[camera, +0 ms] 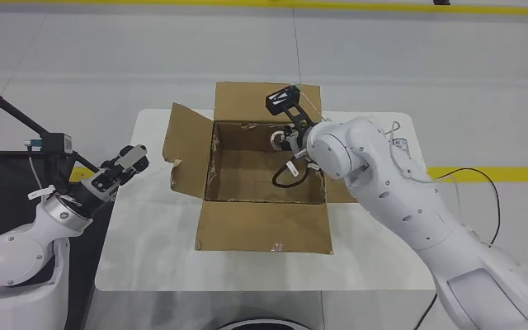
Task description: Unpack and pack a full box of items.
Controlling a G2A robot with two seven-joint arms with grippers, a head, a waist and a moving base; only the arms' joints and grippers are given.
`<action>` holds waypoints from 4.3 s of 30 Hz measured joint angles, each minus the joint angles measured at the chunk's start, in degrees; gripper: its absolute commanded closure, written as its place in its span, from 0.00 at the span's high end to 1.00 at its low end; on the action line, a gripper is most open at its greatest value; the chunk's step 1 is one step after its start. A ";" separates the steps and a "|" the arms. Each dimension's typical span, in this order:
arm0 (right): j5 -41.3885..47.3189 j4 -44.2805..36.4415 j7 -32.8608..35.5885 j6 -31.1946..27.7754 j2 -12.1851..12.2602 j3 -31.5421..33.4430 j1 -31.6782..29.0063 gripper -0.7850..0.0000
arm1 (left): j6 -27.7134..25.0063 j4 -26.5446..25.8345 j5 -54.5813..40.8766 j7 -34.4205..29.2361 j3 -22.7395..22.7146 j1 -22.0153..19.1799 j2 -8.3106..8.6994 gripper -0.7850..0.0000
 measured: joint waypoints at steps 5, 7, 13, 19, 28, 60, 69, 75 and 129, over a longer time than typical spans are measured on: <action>4.73 9.00 -2.96 -6.98 -2.86 -3.46 2.46 0.00 | 0.00 0.00 0.00 0.00 0.00 0.00 0.00 1.00; 6.10 13.16 -3.14 -8.73 -4.62 -5.86 3.95 0.00 | 0.00 0.00 0.00 0.00 0.00 0.00 0.00 1.00; 7.89 24.99 -1.25 -11.46 -10.56 -13.08 7.74 0.00 | 0.00 0.00 0.00 0.00 0.00 0.00 0.00 1.00; 7.44 34.91 -1.11 -13.83 -16.23 -17.98 9.49 0.00 | 0.00 0.00 0.00 0.00 0.00 0.00 0.00 1.00; 7.84 45.63 -1.43 -17.40 -21.46 -19.73 9.96 0.36 | 0.00 0.00 0.00 0.00 0.00 0.00 0.00 1.00; -7.76 7.21 5.59 -16.50 -8.14 1.58 -3.15 0.54 | 0.00 0.00 0.00 0.00 0.00 0.00 0.00 1.00; -22.06 -26.12 18.94 -13.07 0.12 23.75 -24.28 1.00 | 0.00 0.00 0.00 0.00 0.00 0.00 0.00 1.00; -25.00 -39.73 22.80 -10.64 2.60 40.01 -37.26 1.00 | 0.00 0.00 0.00 0.00 0.00 0.00 0.00 1.00; -20.79 -9.20 26.33 -5.93 6.25 60.01 -43.15 0.59 | 0.00 0.00 0.00 0.00 0.00 0.00 0.00 1.00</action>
